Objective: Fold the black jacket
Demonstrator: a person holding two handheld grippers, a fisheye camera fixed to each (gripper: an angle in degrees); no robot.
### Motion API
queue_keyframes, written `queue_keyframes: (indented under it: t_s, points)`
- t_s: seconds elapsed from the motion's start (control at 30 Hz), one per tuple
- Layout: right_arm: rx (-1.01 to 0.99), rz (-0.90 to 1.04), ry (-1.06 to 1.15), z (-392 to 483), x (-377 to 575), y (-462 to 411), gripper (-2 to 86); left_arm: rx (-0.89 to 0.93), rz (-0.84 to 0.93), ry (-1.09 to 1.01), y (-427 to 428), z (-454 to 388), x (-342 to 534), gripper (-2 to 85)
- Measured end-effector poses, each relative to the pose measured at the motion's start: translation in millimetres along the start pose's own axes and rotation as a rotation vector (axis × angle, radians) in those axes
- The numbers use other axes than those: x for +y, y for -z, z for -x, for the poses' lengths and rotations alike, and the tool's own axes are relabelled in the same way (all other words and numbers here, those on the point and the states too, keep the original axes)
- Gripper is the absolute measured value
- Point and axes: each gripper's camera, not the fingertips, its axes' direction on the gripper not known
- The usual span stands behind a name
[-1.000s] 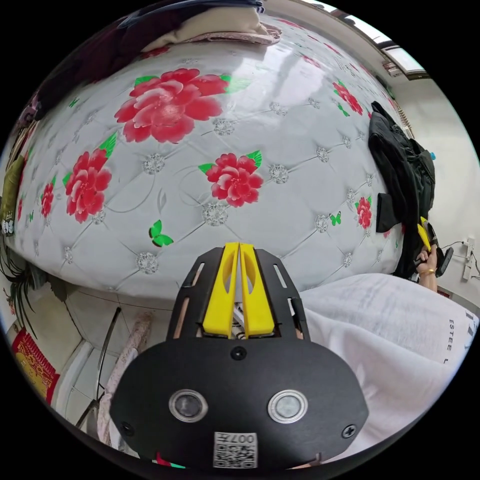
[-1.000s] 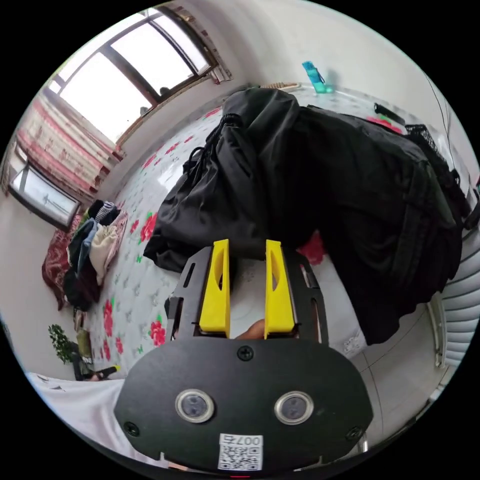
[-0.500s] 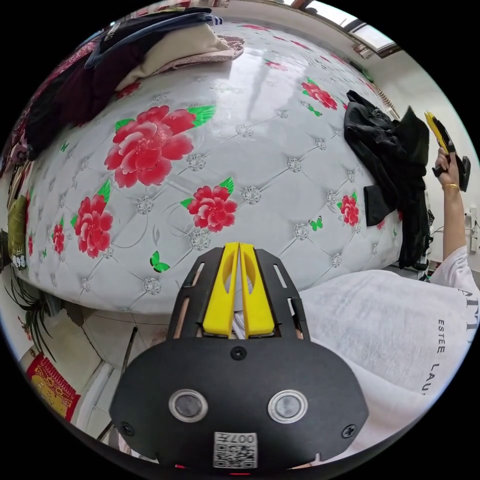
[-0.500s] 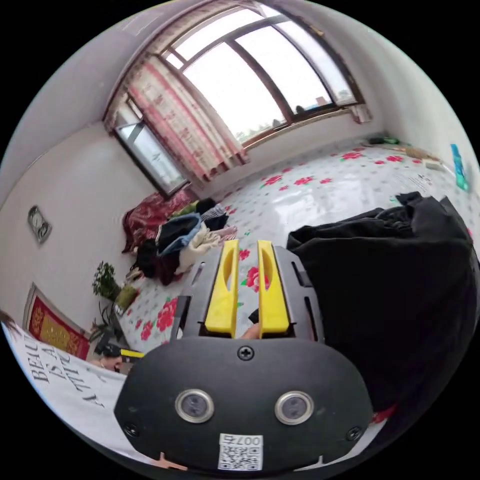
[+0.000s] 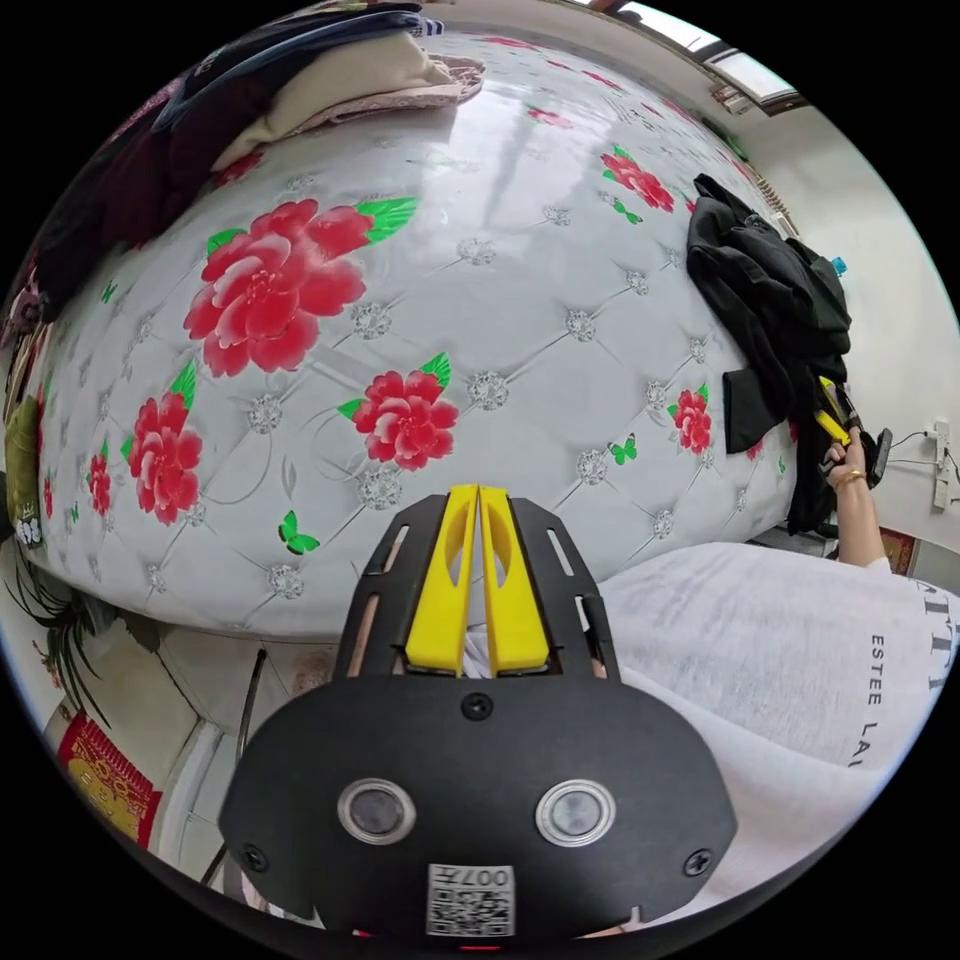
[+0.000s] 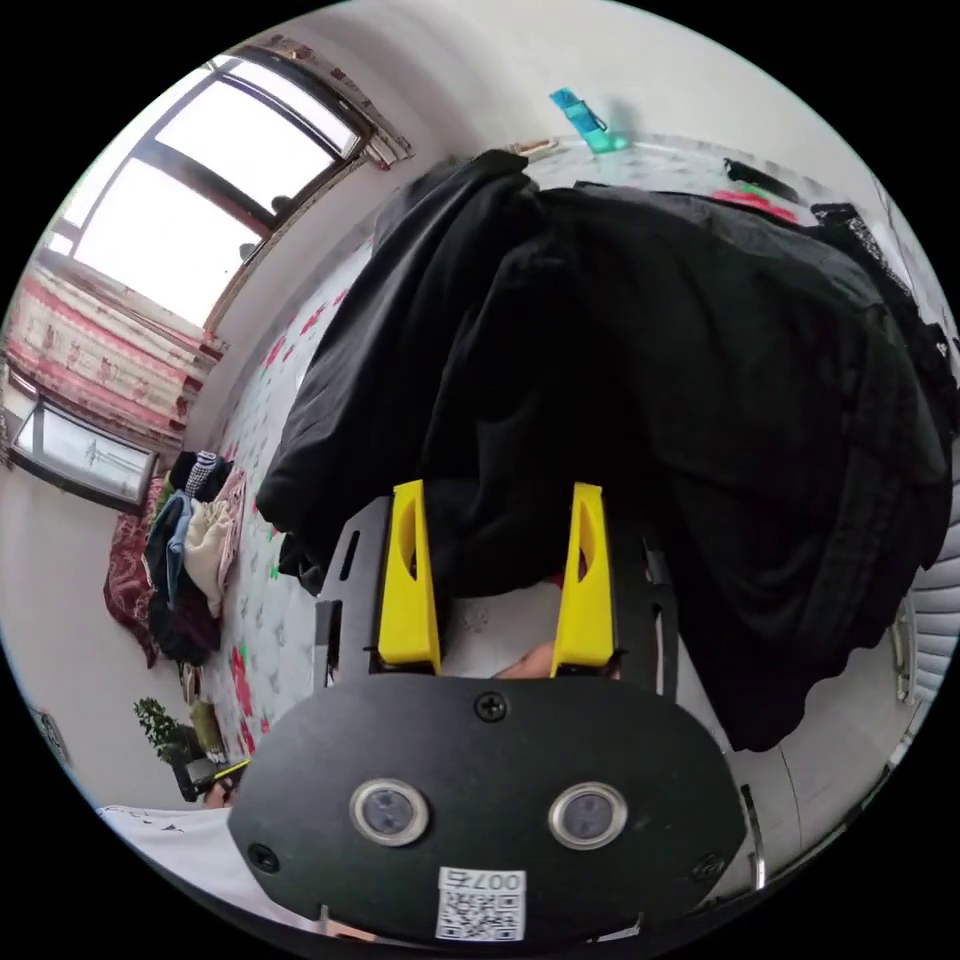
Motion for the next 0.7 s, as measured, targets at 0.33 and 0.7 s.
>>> queue_keyframes:
  t_s: [0.33, 0.7]
  points:
    - [-0.232, -0.101, 0.146, 35.8, -24.1, 57.4, 0.3, -0.039, -0.044, -0.040, 21.8, -2.4, 14.5, -1.0]
    - [-0.514, -0.726, 0.433, 120.0, -85.6, 353.7, -0.3, 0.046, -0.125, 0.009, 39.2, 12.6, 33.1, -1.0]
